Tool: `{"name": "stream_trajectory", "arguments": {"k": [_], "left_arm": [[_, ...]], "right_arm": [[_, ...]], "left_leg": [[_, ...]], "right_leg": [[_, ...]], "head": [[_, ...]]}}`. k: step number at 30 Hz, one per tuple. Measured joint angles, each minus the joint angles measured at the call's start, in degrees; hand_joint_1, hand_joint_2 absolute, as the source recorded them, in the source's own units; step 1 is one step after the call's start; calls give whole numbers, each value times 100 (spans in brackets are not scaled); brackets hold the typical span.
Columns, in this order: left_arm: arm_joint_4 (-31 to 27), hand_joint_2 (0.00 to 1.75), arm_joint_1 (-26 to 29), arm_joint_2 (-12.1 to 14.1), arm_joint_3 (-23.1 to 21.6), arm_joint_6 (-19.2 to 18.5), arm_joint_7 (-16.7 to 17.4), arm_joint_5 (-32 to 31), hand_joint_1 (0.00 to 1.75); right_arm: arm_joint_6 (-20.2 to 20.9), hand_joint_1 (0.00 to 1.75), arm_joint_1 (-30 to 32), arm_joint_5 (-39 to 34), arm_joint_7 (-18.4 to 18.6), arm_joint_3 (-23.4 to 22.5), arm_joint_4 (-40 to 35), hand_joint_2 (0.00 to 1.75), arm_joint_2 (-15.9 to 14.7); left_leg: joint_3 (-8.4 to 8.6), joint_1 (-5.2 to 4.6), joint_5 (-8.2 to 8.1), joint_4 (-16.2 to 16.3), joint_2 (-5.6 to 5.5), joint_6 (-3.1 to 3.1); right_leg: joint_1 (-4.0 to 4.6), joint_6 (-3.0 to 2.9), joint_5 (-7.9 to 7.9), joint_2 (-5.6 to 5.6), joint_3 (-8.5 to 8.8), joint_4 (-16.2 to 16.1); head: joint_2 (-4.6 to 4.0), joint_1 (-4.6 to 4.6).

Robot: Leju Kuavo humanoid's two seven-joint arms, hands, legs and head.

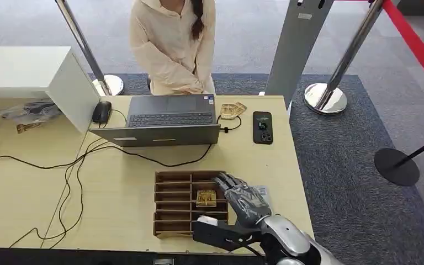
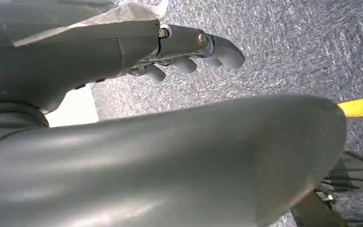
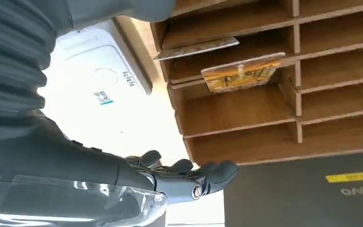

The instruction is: Pass the card to the sensor for recognition and then transmit it.

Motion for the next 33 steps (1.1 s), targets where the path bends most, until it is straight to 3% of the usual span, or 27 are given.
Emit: {"name": "stream_trajectory", "arguments": {"k": [3, 4, 5, 10, 14, 17, 22, 33], "left_arm": [[0, 0, 0, 4, 0, 0, 2, 7, 0], [0, 0, 0, 4, 0, 0, 2, 9, 0], [0, 0, 0, 7, 0, 0, 6, 9, 0], [0, 0, 0, 15, 0, 0, 13, 9, 0], [0, 0, 0, 15, 0, -2, 15, 9, 0], [0, 0, 0, 15, 4, -2, 15, 9, 0], [0, 0, -1, 17, 4, -2, 15, 13, 0], [0, 0, -1, 50, 15, 0, 15, 15, 0]], "right_arm": [[70, 45, 0, -33, 13, 2, 2, 175, -20], [99, 70, 0, -46, 13, 2, 4, 175, -24], [118, 73, 0, -68, 13, 4, 7, 175, -24], [168, 79, 0, -94, 13, 13, 57, 175, -24], [168, 101, -6, -98, 13, 15, 79, 175, -24], [168, 108, -8, -98, 13, 17, 109, 175, -22], [146, 108, -7, -114, 13, 35, 127, 175, -15], [26, 131, -6, -151, 2, 46, 205, 175, 31]], "left_leg": [[0, 0, 0, 0, 0, 0], [0, 0, 0, 0, 0, 0], [0, 0, 0, 0, 0, 0], [1, 0, 0, 0, 0, 0], [1, 0, 0, 0, 0, 0], [1, 0, 0, 0, 0, 0], [2, 0, 0, 0, 0, 0], [4, 0, 0, 0, 0, 0]], "right_leg": [[0, 0, 0, 0, 0, 0], [0, 0, 0, 0, 0, 0], [0, 0, 0, 0, 0, 0], [0, 0, 0, 0, 0, 0], [0, 0, 0, 0, 1, 0], [0, 0, 0, 0, 2, 0], [0, 0, 0, 0, 2, 0], [0, 0, 0, 0, 4, 0]], "head": [[0, 0], [0, 0], [0, 0], [0, 0], [0, -2], [0, 0], [0, 0], [0, 0]]}}
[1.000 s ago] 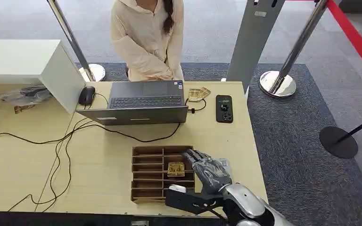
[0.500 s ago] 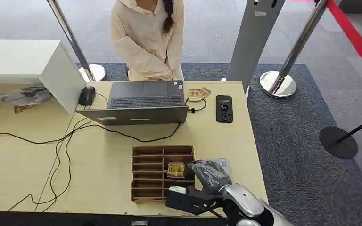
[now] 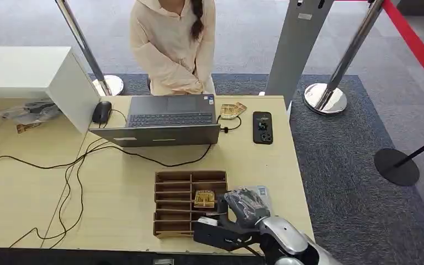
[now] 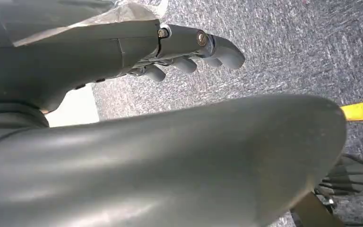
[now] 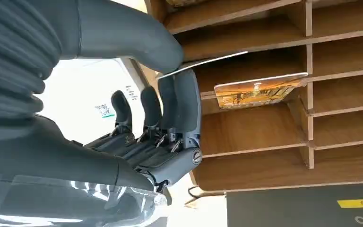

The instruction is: Pass the card to the sensor for recognition and then transmit it.

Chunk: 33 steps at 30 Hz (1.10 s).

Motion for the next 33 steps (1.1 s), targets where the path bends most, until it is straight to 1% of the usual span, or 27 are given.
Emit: {"name": "stream_trajectory", "arguments": {"k": [1, 6, 7, 8, 9, 12, 13, 18, 19, 21, 24, 28, 30, 31, 33], "left_arm": [[0, 0, 0, 4, 0, 0, 0, 2, 0], [0, 0, 0, 15, 31, 17, 0, 7, 0], [0, 0, 0, 22, 39, 20, 0, 11, 0], [0, 0, 0, 28, 48, 20, 0, 15, 0], [0, 0, 0, 31, 57, 24, 0, 15, 0], [0, 0, 0, 37, 103, 33, 0, 18, 0], [0, 0, 1, 39, 112, 33, 0, 17, 0], [0, 0, 1, 46, 127, 33, 0, 15, 0], [0, 0, 0, 46, 127, 33, 0, 13, 0], [0, 0, 0, 46, 127, 24, 0, -2, 0], [0, 0, 0, 48, 127, 15, 0, -4, 0], [0, 0, 0, 48, 127, 7, 0, -22, 0], [0, 0, 0, 48, 127, 4, 0, -22, 0], [0, 0, 1, 48, 127, 4, 0, -22, 0], [0, 0, 0, 48, 129, 4, 0, -22, 0]], "right_arm": [[-13, 129, 0, 0, 0, 0, 0, 175, 0], [-59, 131, -1, -2, -7, -2, 18, 175, 7], [-63, 119, -1, -2, -11, -4, 20, 175, 11], [-74, 119, -1, -2, -13, -4, 24, 175, 15], [-90, 98, 0, -2, -18, -4, 26, 175, 20], [-131, 96, 1, -2, -48, -4, 48, 175, 37], [-144, 103, 1, -2, -52, -4, 50, 175, 42], [-168, 106, 1, 2, -59, -4, 96, 175, 63], [-173, 112, 2, 2, -61, -4, 96, 175, 66], [-186, 115, 2, 4, -61, -4, 101, 175, 72], [-212, 112, 1, 4, -61, -4, 101, 175, 81], [-231, 117, 2, 20, -61, -4, 103, 175, 83], [-245, 115, 1, 20, -61, -4, 101, 175, 83], [-247, 112, 1, 20, -61, -5, 103, 175, 83], [-251, 112, 1, 20, -61, -7, 101, 175, 83]], "left_leg": [[0, 0, 0, 0, 0, 0], [1, 0, 0, 0, 0, 0], [1, 0, 0, 0, 0, 0], [1, 0, 0, 0, 0, 0], [1, 0, 0, 0, 0, 0], [1, 0, 0, 0, 0, 0], [1, 0, 0, 0, 0, 0], [2, 0, 0, 0, 0, 0], [2, 0, 0, 0, 0, 0], [2, 0, 0, 0, 0, 0], [2, 0, 0, 0, 0, 0], [2, 0, 0, 0, 0, 0], [2, 0, 0, 0, 0, 0], [2, 0, 0, 0, 0, 0], [2, 0, 0, 0, 0, 0]], "right_leg": [[0, 0, 0, 0, 0, 0], [0, 0, 0, 0, 1, 0], [0, 0, 0, 0, 1, 0], [0, 0, 0, 0, 1, 0], [0, 0, 0, 0, 1, 0], [0, 0, 0, 0, 1, 0], [0, 0, 0, 0, 1, 0], [0, 0, 0, 0, 2, 0], [0, 0, 0, 0, 2, 0], [0, 0, 0, 0, 2, 0], [0, 0, 0, 0, 2, 0], [0, 0, 0, 0, 2, 0], [0, 0, 0, 0, 2, 0], [0, 0, 0, 0, 2, 0], [0, 0, 0, 0, 2, 0]], "head": [[0, 0], [0, 0], [0, 0], [0, 0], [0, 0], [0, 0], [0, -2], [0, 0], [0, 0], [0, 0], [0, 0], [0, 0], [0, 0], [0, 0], [0, 0]]}}
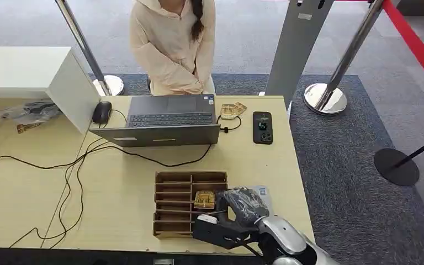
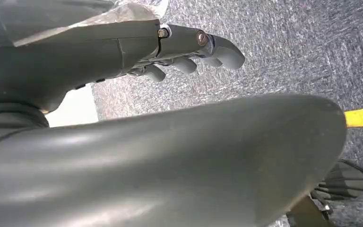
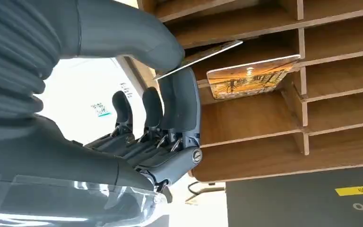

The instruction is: Pass the card to the sensor for recognition and then transmit it.

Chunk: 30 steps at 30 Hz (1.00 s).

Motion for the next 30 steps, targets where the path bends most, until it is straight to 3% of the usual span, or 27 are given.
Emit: {"name": "stream_trajectory", "arguments": {"k": [7, 18, 23, 30], "left_arm": [[0, 0, 0, 0, 2, 2, 0, -2, 0], [0, 0, 0, 2, 2, 2, 4, -18, 0], [0, 0, 0, 2, 0, 2, 7, -35, 0], [0, 0, 0, 2, 2, 2, 18, -63, 0]], "right_arm": [[0, 119, 1, 2, 0, 0, 0, 175, 0], [-66, 143, 7, 48, 0, 0, 0, 175, 7], [-160, 166, 1, 157, 0, -4, -4, 175, 9], [-254, 166, 1, 264, -33, -17, -4, 175, 52]], "left_leg": [[0, 0, 0, 0, 0, 0], [1, 0, 0, 0, 0, 0], [2, 0, 0, 0, 0, 0], [3, 0, 0, 0, 0, 0]], "right_leg": [[0, 0, 0, 0, 0, 0], [0, 0, 0, 0, 2, 0], [0, 0, 0, 0, 2, 0], [0, 0, 0, 0, 4, 0]], "head": [[0, -2], [0, 0], [0, 0], [0, 0]]}}
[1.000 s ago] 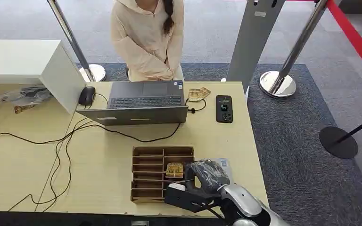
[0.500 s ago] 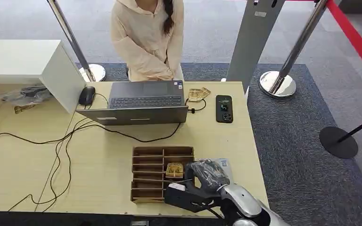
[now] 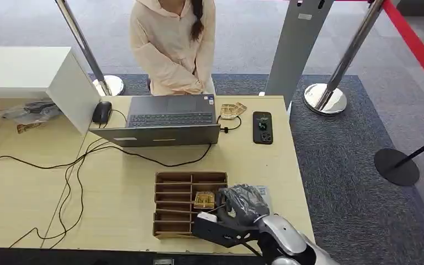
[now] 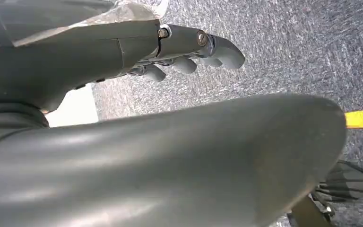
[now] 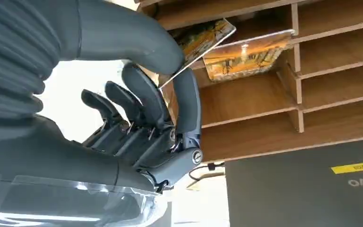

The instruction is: Pass the card to the sensor for recognition and then transmit it.

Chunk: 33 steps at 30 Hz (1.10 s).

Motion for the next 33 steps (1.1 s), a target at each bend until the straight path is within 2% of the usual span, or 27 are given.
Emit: {"name": "stream_trajectory", "arguments": {"k": [4, 14, 20, 23, 33], "left_arm": [[0, 0, 0, 0, 0, 0, 9, -26, 0], [0, 0, 1, -4, -2, -2, 9, -103, 0], [0, 0, -1, -9, -2, -9, -11, -142, 0], [0, 0, 1, -18, -2, -20, -13, -168, 0], [-2, 0, 1, -37, -2, -44, -37, -260, 0]], "right_arm": [[-83, 169, -5, 101, -20, -17, -2, 175, 11], [-251, 162, -152, 454, -87, -190, -177, 175, 15], [-249, 169, -285, 542, -138, -339, -293, 175, 15], [-392, 169, -305, 643, -160, -433, -365, 175, 15], [-509, 171, -750, 822, -203, -734, -754, 175, 4]], "left_leg": [[1, 0, 0, 0, 0, 0], [10, 0, 0, 0, 0, 0], [14, 0, 0, 0, 0, 0], [13, 0, 0, 0, 0, 0], [16, 0, 1, 1, 1, 0]], "right_leg": [[0, 0, 0, 0, 2, 0], [0, 0, 0, 0, 10, 0], [0, 0, 0, 0, 13, 0], [0, 0, 0, 0, 14, 0], [0, 0, 1, 0, 15, 0]], "head": [[0, 0], [0, 0], [0, 0], [0, 0], [0, 0]]}}
